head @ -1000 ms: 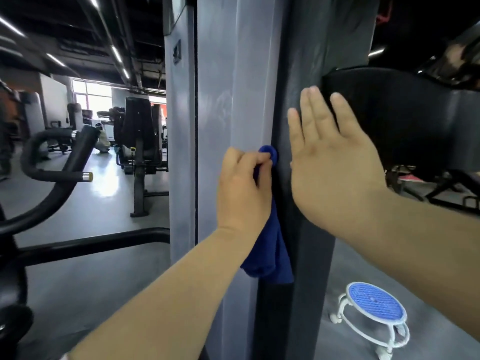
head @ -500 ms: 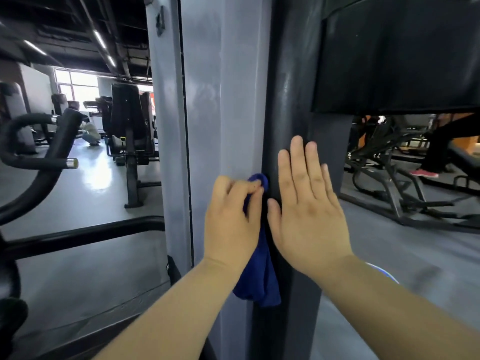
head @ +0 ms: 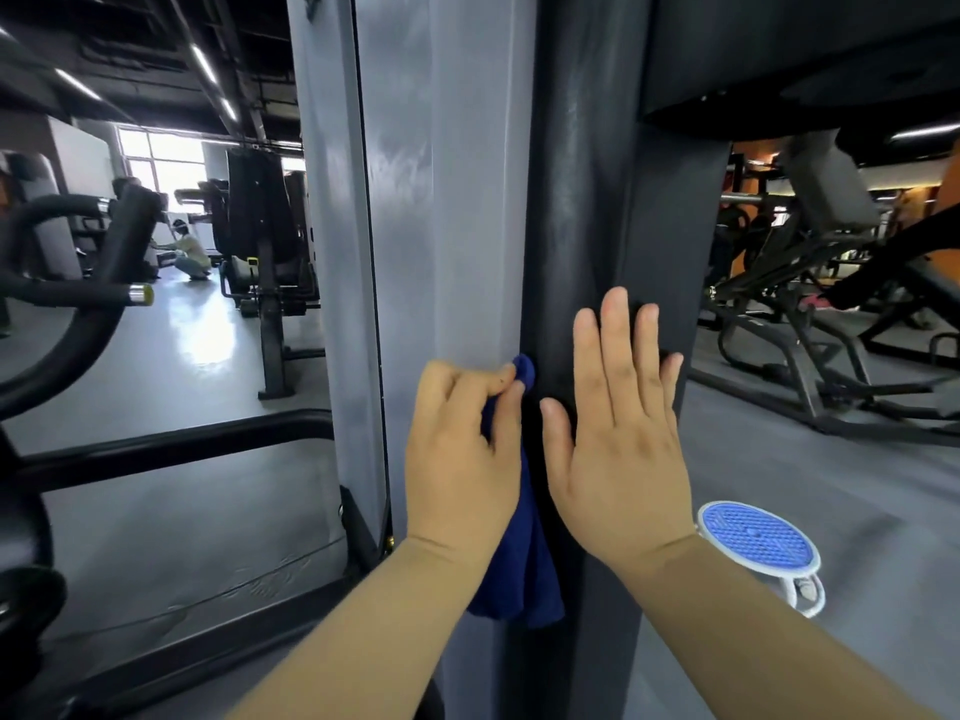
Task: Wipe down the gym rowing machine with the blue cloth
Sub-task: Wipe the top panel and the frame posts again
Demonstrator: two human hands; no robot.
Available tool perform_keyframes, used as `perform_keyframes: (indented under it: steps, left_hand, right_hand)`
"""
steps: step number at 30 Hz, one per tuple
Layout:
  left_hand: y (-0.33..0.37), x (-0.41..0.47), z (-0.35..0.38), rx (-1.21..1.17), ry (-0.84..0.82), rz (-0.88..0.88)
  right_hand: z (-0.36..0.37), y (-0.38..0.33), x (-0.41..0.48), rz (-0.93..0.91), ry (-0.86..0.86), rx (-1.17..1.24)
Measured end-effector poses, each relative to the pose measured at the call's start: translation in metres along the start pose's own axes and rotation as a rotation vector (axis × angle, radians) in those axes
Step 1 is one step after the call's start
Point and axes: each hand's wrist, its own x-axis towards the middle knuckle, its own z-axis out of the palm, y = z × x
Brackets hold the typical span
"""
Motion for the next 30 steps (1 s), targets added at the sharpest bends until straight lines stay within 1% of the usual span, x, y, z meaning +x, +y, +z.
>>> perform_keyframes:
  steps: [2, 4, 7, 9, 12, 15, 17, 20, 22, 24, 28, 30]
  left_hand:
    - [-0.015, -0.028, -0.002, 0.030, -0.028, 0.034]
    - [-0.031, -0.061, -0.009, 0.070, -0.116, 0.035]
    - [-0.042, -0.085, -0.016, 0.090, -0.207, -0.024]
    - [-0.036, -0.078, -0.016, 0.079, -0.173, -0.079]
    - [-0.021, -0.059, -0.011, 0.019, -0.078, -0.128]
    - [-0.027, -0.071, -0.005, 0.082, -0.044, -0.011]
    - [-0.041, -0.099, -0.005, 0.134, -0.073, 0.021]
    - [-0.062, -0.145, -0.011, 0.189, -0.183, -0.050]
    - [-0.068, -0.159, -0.013, 0.184, -0.206, -0.103]
    - [-0.064, -0.157, -0.010, 0.166, -0.163, -0.142]
    - [-0.049, -0.142, 0.001, 0.063, -0.030, -0.224]
    - [-0.055, -0.156, 0.001, 0.095, -0.055, -0.197]
  right_hand:
    - [0.002, 0.001, -0.011, 0.041, -0.011, 0.022]
    - [0.005, 0.001, -0.026, 0.082, -0.033, 0.041]
    - [0.008, 0.001, -0.040, 0.111, -0.050, 0.055]
    - [0.009, 0.000, -0.040, 0.119, -0.044, 0.060]
    - [0.013, -0.001, -0.050, 0.149, -0.043, 0.084]
    - [0.018, -0.002, -0.081, 0.176, -0.062, 0.112]
    - [0.021, 0.000, -0.099, 0.196, -0.073, 0.134]
    - [0.025, -0.001, -0.105, 0.211, -0.068, 0.136]
    - [0.027, -0.001, -0.106, 0.214, -0.054, 0.144]
    - [0.029, -0.002, -0.115, 0.231, -0.065, 0.155]
    - [0.035, -0.004, -0.160, 0.294, -0.118, 0.212]
    - [0.037, -0.003, -0.178, 0.310, -0.135, 0.235]
